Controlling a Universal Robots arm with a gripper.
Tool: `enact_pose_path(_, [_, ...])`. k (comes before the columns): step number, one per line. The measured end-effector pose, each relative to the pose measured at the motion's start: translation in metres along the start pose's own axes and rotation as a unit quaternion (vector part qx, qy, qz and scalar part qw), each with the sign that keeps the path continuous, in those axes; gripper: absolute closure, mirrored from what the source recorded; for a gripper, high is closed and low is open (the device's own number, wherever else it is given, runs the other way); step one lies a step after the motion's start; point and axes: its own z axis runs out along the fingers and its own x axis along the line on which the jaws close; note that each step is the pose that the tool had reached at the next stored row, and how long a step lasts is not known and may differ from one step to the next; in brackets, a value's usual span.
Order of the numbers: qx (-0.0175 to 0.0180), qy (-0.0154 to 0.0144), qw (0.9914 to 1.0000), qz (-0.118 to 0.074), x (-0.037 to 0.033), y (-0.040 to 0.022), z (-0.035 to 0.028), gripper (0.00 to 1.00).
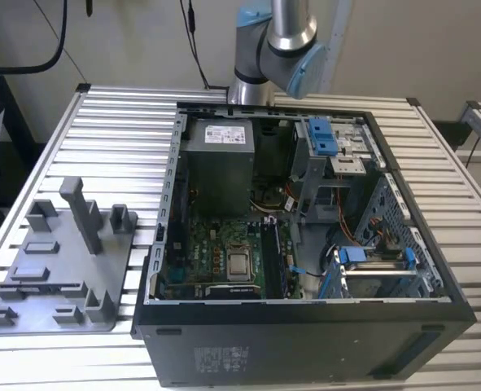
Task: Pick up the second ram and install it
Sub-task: 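Pick up the second ram and move it above second insertion slot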
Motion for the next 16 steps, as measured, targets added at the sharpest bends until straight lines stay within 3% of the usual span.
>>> enact_pose_path(8, [0.0,0.0001,1.0,-0.002,-0.0001,0.0,0.0,0.89])
enact_pose_path(12, [-0.0004,0.0011,0.99977,-0.022,-0.0001,0.0,0.0,0.89])
enact_pose_path(16, [-0.001,0.0026,0.9988,-0.049,-0.0001,0.0,0.0,0.89])
